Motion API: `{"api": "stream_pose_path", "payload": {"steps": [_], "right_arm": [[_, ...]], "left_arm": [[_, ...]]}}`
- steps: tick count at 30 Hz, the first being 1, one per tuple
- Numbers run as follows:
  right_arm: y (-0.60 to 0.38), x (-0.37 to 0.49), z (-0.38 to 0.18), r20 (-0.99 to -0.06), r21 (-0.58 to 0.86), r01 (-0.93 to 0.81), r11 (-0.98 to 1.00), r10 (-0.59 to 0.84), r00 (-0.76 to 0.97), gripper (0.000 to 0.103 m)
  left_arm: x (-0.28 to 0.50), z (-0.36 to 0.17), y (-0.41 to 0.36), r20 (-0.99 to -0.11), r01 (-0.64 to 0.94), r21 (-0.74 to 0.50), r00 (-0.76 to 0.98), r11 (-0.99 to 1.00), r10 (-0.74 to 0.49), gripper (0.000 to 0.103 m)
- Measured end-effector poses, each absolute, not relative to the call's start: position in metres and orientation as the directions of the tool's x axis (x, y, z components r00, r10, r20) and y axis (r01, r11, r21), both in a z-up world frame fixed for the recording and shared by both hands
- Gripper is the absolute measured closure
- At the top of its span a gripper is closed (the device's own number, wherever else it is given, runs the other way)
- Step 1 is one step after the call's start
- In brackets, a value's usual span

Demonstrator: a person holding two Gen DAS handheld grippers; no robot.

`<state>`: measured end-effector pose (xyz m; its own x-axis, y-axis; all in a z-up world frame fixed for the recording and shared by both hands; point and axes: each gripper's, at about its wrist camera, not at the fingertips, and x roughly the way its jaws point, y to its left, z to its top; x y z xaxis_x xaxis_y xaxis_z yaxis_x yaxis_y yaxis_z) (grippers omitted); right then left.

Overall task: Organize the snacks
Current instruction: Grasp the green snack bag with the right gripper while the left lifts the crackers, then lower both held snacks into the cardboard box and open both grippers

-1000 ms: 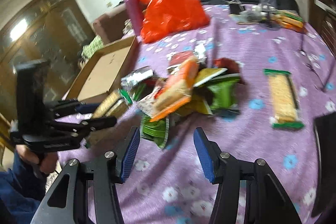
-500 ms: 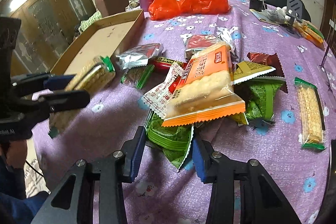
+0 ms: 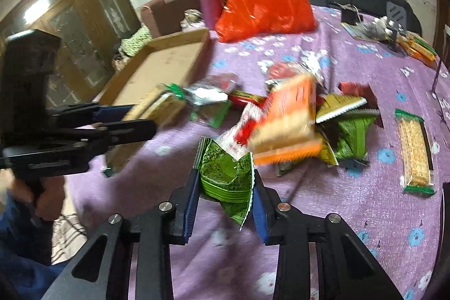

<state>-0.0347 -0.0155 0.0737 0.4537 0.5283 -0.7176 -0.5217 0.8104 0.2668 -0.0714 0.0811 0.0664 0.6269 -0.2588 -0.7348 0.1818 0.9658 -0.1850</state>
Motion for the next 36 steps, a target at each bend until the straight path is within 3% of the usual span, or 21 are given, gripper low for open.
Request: {"api": "stream_pose_path", "payload": {"steps": [21, 29, 36], "right_arm": [[0.065, 0.033, 0.132, -0.645, 0.382, -0.566, 0.731, 0.649, 0.403, 0.066], [0.120, 0.090, 0.144, -0.650, 0.422, -0.547, 0.723, 0.661, 0.374, 0.065], [0.168, 0.153, 0.128, -0.684, 0.448, -0.477, 0.756, 0.633, 0.361, 0.065]], "left_arm": [[-0.052, 0.115, 0.192, -0.681, -0.044, -0.136, 0.730, 0.990, -0.061, 0.058], [-0.009, 0.114, 0.240, -0.710, -0.136, -0.100, 0.704, 0.986, 0.026, 0.058], [0.042, 0.082, 0.273, -0.769, -0.226, -0.077, 0.633, 0.971, 0.087, 0.058]]}}
